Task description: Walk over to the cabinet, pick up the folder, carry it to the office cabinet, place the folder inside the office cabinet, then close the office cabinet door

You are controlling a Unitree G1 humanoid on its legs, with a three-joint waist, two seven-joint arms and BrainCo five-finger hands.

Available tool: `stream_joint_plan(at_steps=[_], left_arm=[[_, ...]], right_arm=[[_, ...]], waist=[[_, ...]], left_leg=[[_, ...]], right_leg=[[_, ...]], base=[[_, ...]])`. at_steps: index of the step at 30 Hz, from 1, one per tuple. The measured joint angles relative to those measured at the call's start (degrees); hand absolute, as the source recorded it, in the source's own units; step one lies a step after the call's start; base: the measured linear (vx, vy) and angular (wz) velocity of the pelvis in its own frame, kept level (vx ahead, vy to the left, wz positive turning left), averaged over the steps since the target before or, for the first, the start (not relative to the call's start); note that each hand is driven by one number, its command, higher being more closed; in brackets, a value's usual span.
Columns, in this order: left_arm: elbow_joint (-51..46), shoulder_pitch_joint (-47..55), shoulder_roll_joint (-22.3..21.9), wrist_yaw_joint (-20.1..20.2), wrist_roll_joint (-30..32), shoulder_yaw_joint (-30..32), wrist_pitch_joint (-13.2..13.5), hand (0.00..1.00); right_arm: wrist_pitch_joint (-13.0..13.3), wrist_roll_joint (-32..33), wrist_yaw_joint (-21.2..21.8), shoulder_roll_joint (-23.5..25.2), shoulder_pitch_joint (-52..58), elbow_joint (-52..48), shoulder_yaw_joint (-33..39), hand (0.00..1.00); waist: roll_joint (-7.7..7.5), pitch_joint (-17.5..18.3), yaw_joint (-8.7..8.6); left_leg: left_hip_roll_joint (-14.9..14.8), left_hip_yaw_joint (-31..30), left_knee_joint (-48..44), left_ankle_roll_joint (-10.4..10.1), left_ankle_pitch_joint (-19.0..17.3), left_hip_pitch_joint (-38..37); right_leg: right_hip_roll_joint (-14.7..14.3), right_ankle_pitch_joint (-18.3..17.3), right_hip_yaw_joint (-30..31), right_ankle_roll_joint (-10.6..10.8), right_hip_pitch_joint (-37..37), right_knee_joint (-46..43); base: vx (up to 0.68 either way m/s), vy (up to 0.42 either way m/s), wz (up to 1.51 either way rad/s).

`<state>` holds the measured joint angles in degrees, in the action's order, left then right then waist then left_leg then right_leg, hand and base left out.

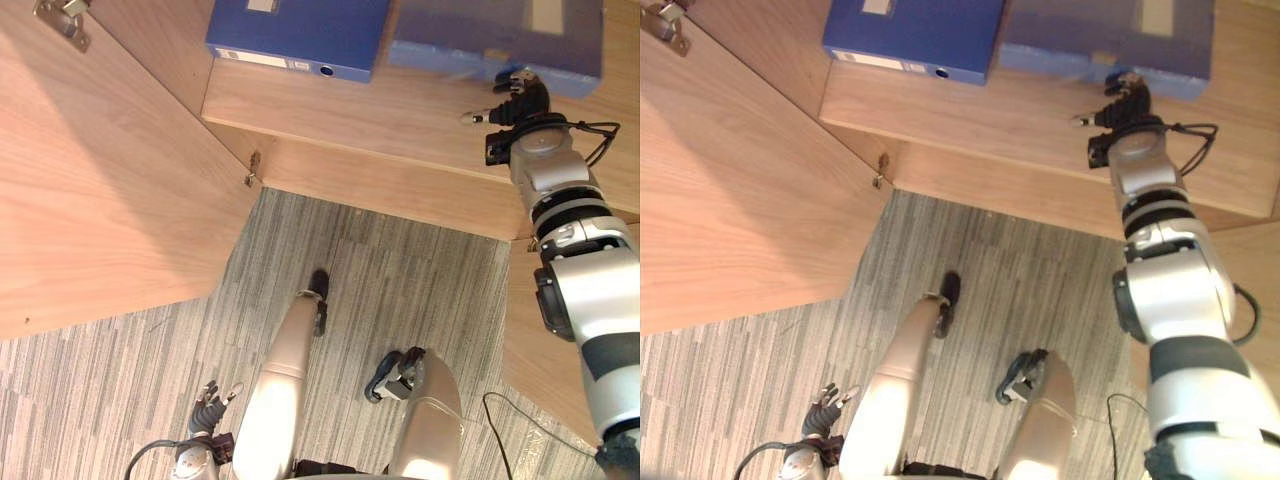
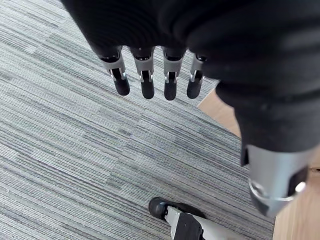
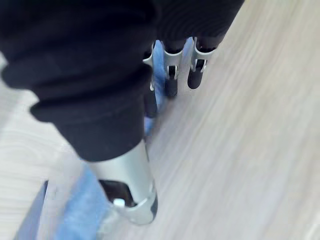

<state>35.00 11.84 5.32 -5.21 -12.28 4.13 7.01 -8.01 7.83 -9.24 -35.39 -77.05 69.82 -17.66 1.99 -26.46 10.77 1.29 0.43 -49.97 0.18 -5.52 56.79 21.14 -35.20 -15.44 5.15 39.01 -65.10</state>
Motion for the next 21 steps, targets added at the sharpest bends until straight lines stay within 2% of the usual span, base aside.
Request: stream_joint_plan(at_steps=[3, 8, 13, 16, 20, 21], left_arm=[[-1.78, 0.35, 0.57, 0.05, -0.01, -1.1, -0.28, 0.0], [-4.93, 1.13, 0.85, 0.88, -0.06, -1.67, -0.35, 0.0], [-7.04, 2.13, 1.04, 1.69, -0.15, -2.14, -0.37, 0.0], [-6.71, 2.09, 0.97, 1.97, -0.13, -1.71, -0.55, 0.0], [-4.63, 1.57, 0.27, 2.29, -0.53, 0.05, -0.58, 0.0], [-2.66, 0.53, -0.15, 2.12, -1.25, 1.09, -0.69, 0.0]], right_arm=[[-0.33, -0.29, 0.89, -3.58, 0.0, 1.41, -2.72, 0.0], [-0.53, -5.77, 2.52, -8.57, 0.08, 2.4, -7.73, 0.0], [-0.53, -9.18, 2.94, -9.83, 0.07, 2.32, -11.95, 0.0], [-0.32, -9.24, 4.61, -7.93, 0.01, 0.98, -13.91, 0.0], [-0.37, -9.47, 6.26, -0.86, 0.39, -1.84, -13.15, 0.0], [-0.42, -10.47, 6.78, 2.41, 0.62, -3.64, -13.0, 0.0]], waist=[[0.0, 0.0, 0.29], [0.0, 0.0, 0.29], [0.0, -0.01, 0.28], [-0.01, -0.01, 0.01], [-0.19, -0.11, -1.48], [-0.27, -0.12, -2.21]], left_leg=[[0.26, 0.05, 1.2, 0.12, 0.62, -0.21], [0.79, 0.47, 3.35, 0.25, 1.5, -0.87], [1.01, 0.65, 4.81, 0.22, 2.06, -0.99], [-0.06, 0.9, 5.13, 0.22, 2.05, -1.87], [-1.78, 1.99, 6.76, 0.06, 2.15, -4.16], [-2.63, 2.26, 7.59, -0.12, 2.27, -5.21]], right_leg=[[0.15, 0.41, -0.12, 0.08, 0.07, 0.69], [0.68, 0.97, -0.08, 0.24, 0.08, 1.84], [0.8, 1.39, -0.14, 0.26, 0.4, 2.81], [-0.23, 2.13, -0.08, -0.01, -0.21, 3.99], [-1.67, 3.4, 0.46, -0.44, -1.44, 6.01], [-2.65, 4.2, 0.7, -0.61, -2.12, 7.41]], base=[[-0.02, 0.003, 0.02], [0.0, 0.0, 0.01], [0.0, -0.006, 0.0], [-0.01, -0.027, -0.18], [-0.04, -0.017, -0.27], [-0.05, -0.027, -0.38]])
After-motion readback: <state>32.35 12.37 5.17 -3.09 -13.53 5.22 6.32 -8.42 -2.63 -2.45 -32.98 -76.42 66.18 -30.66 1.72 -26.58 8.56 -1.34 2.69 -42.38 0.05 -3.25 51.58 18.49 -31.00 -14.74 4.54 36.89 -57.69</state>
